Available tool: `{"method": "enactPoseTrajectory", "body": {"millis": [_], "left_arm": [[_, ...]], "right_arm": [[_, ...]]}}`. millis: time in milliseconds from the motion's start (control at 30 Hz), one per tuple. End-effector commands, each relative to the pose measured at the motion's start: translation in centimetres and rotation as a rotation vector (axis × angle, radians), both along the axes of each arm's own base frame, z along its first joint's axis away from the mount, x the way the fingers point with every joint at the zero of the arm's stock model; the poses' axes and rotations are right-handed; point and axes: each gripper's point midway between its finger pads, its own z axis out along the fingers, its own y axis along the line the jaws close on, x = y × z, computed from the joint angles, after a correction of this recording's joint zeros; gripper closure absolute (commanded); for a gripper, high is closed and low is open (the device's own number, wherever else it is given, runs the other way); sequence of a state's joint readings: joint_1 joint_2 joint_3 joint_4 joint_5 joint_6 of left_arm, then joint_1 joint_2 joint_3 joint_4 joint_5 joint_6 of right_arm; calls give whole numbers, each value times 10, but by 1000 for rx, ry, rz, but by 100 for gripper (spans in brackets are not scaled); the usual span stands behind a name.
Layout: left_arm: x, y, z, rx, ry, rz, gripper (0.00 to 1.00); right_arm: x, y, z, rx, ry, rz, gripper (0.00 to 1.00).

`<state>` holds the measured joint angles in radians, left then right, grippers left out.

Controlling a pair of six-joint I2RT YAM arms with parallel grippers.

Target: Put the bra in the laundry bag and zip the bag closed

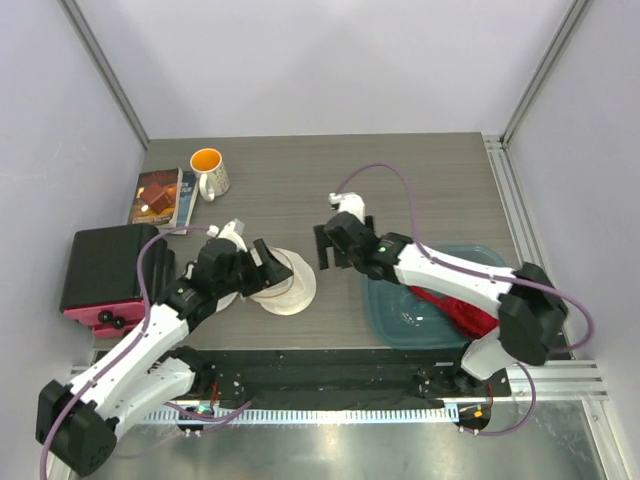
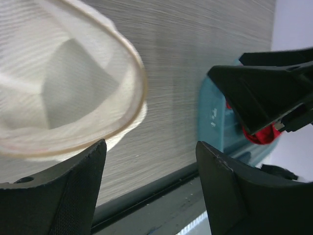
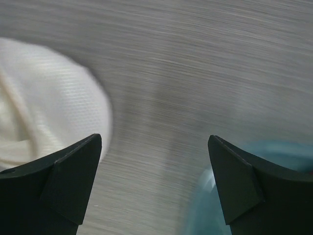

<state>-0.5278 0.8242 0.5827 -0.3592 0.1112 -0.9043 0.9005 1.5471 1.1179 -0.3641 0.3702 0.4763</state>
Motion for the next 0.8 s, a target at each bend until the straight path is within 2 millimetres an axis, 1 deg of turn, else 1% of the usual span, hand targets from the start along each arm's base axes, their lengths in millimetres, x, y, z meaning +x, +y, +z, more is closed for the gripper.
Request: {"method": "enactPoseTrajectory", "body": {"millis": [0, 33, 67, 100, 133, 167, 200, 233, 267, 300, 333, 367, 400, 433, 467, 500, 533, 567, 600, 633, 667, 700, 733, 767], "left_arm": [[2, -43, 36, -175, -124, -195, 26], [0, -48, 40, -182, -146, -218, 26], [-2, -50, 40, -177, -146, -227, 26], [-3, -54, 45, -176, -167, -242, 26], [-8, -60, 47, -176, -176, -267, 25], [-9, -63, 49, -173, -187, -272, 25], [-11, -68, 52, -180, -195, -285, 25], [-15, -80, 55, -192, -209, -317, 23], [-18, -86, 54, -192, -203, -336, 23], [-25, -102, 66, -212, -240, -388, 22], [-26, -113, 71, -218, -259, -417, 20], [-26, -126, 60, -190, -234, -442, 19], [-33, -146, 73, -195, -258, -494, 18], [-32, -158, 74, -178, -282, -520, 18], [-31, -172, 56, -136, -247, -551, 18], [-32, -187, 72, -146, -269, -577, 20], [-31, -192, 71, -135, -257, -582, 24], [-30, -197, 71, -138, -257, -578, 24], [-34, -205, 71, -149, -263, -588, 25], [-32, -210, 82, -189, -302, -584, 25], [-34, -213, 84, -204, -307, -584, 25], [-39, -216, 83, -210, -308, -593, 25], [-40, -218, 83, -210, -304, -597, 25], [-41, -218, 82, -209, -293, -598, 25]], "right_arm": [[-10, -111, 26, -107, -128, -383, 3], [-22, -133, 15, -142, -108, -427, 1], [-24, -149, 17, -125, -114, -476, 0], [-28, -162, 16, -114, -114, -511, 0], [-37, -181, 16, -54, -118, -567, 0], [-41, -192, 13, -34, -114, -599, 0], [-40, -213, 10, -6, -112, -677, 0], [-51, -226, 7, 51, -115, -722, 0], [-54, -235, 4, 82, -113, -757, 0], [-57, -243, 4, 110, -119, -785, 1], [-62, -251, 4, 130, -132, -810, 2], [-64, -258, 5, 128, -142, -841, 2], [-66, -262, 8, 127, -151, -864, 2], [-68, -270, 19, 119, -158, -901, 2], [-67, -277, 25, 109, -169, -958, 2], [-67, -284, 31, 88, -183, -990, 1], [-66, -293, 37, 61, -199, -1023, 0], [-65, -300, 37, 27, -212, -1050, 0], [-63, -307, 29, -61, -191, -1059, 0], [-63, -319, 26, -89, -170, -1112, 0], [-61, -321, 19, -96, -145, -1130, 0], [-59, -317, 5, -103, -83, -1120, 1], [-54, -315, -2, -80, -66, -1126, 0], [-52, -319, -9, -82, -41, -1148, 0]]}}
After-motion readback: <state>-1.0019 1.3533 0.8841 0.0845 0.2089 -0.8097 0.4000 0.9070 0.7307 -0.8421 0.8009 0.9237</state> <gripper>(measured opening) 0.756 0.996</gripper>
